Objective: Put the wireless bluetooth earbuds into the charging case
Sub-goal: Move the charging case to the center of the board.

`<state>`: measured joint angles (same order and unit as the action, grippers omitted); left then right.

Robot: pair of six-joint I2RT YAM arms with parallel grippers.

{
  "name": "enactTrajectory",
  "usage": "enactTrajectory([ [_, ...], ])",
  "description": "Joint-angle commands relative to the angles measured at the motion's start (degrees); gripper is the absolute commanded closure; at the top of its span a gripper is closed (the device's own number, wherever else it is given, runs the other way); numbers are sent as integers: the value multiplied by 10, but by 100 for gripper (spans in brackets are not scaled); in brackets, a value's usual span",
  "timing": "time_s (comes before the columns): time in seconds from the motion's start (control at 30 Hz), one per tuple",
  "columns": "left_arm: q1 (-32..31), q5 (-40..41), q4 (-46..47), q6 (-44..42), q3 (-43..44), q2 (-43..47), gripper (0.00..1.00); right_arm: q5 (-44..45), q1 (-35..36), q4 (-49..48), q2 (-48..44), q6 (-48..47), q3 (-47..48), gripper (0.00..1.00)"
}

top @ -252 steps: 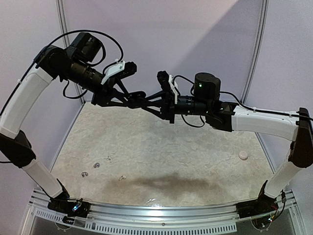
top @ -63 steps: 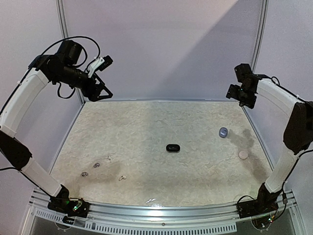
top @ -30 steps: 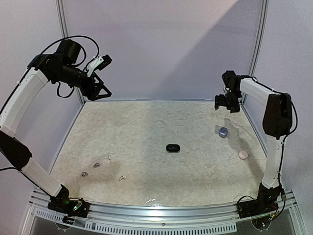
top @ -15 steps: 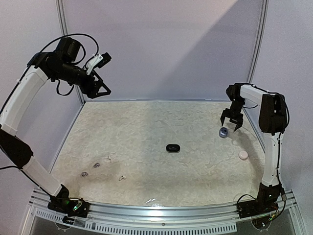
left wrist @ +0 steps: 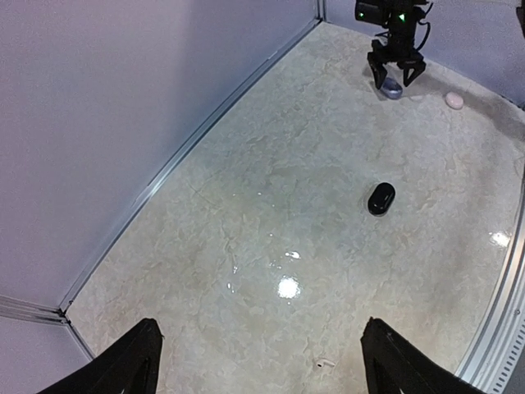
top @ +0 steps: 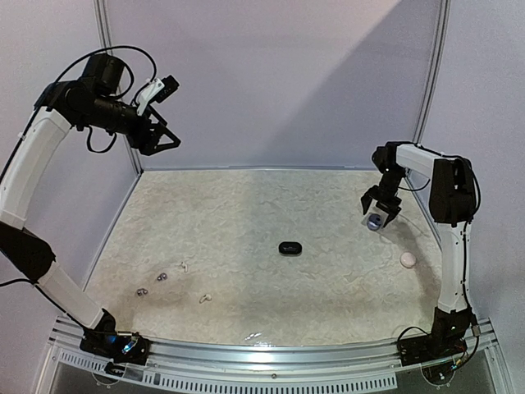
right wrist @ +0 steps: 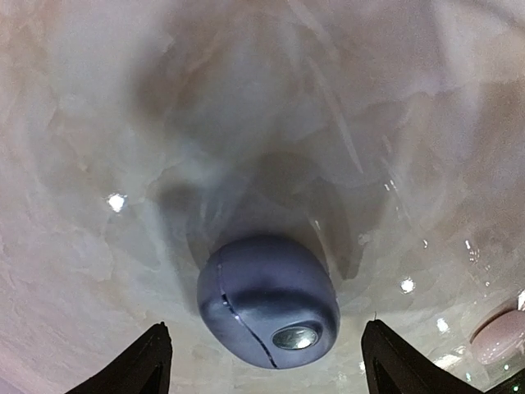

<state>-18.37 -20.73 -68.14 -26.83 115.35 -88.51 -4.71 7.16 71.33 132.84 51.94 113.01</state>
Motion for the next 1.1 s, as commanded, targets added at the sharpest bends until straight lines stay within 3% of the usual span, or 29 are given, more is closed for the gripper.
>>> enactTrajectory([
  [0.0,10,-12,-13,-5,18,7,14,-2,0,8,-2,64,-16,18],
  [0.27,22,-10,-20,-15,26,15,14,8,1,75,58,71,93,24],
  [0.6,32,-14,-26,-18,42,15,14,-9,4,22,3,116,-32,21],
  [0.8,34,-24,-27,-15,50,9,14,-30,8,55,32,118,10,19],
  [1.07,39,-21,-30,-17,53,8,14,-75,5,4,34,138,-41,22],
])
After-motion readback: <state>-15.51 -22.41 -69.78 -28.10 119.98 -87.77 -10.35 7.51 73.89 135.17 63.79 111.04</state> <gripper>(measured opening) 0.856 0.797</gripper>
